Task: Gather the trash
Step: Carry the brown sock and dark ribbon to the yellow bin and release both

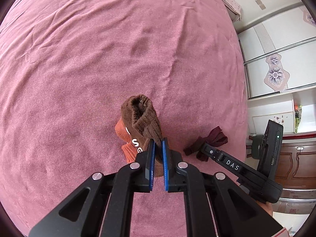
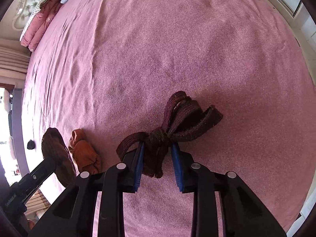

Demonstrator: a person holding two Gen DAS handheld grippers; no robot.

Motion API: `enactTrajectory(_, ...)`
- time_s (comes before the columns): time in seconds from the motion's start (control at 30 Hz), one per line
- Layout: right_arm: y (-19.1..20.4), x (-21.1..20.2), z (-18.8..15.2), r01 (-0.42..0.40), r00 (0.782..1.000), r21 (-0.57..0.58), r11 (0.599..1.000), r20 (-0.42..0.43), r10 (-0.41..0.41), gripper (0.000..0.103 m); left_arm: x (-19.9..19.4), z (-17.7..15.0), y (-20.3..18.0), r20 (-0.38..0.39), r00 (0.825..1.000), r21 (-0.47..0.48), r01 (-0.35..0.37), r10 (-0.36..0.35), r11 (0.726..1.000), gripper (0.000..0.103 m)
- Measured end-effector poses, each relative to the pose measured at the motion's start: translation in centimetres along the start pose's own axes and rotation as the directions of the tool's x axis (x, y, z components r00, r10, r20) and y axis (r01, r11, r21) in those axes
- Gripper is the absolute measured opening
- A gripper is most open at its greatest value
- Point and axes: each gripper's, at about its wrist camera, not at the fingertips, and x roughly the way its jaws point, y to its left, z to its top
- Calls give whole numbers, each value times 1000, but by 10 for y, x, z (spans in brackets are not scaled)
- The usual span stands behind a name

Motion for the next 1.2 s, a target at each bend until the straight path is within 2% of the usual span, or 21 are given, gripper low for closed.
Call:
enactTrajectory(0.3, -30, -68, -43, -34, 997, -45, 998, 66, 37, 27, 1, -27, -56, -36, 999, 129, 15, -11, 992, 7)
enactTrajectory(0.63, -85, -131, -76, -61, 980, 73, 995, 194, 46, 27, 4, -75, -138, -95, 995, 286, 42, -15, 957, 7)
enactTrajectory(0.87, -142, -166, -98, -81, 967, 177, 981, 254, 34, 27, 16, -111, -213, -143, 989, 420, 82, -23, 904, 7)
enactTrajectory(1.2, -231, -202, -123, -85, 947, 315, 945, 319, -21, 27, 61, -150, -310, -219, 976, 568, 124, 5, 814, 7)
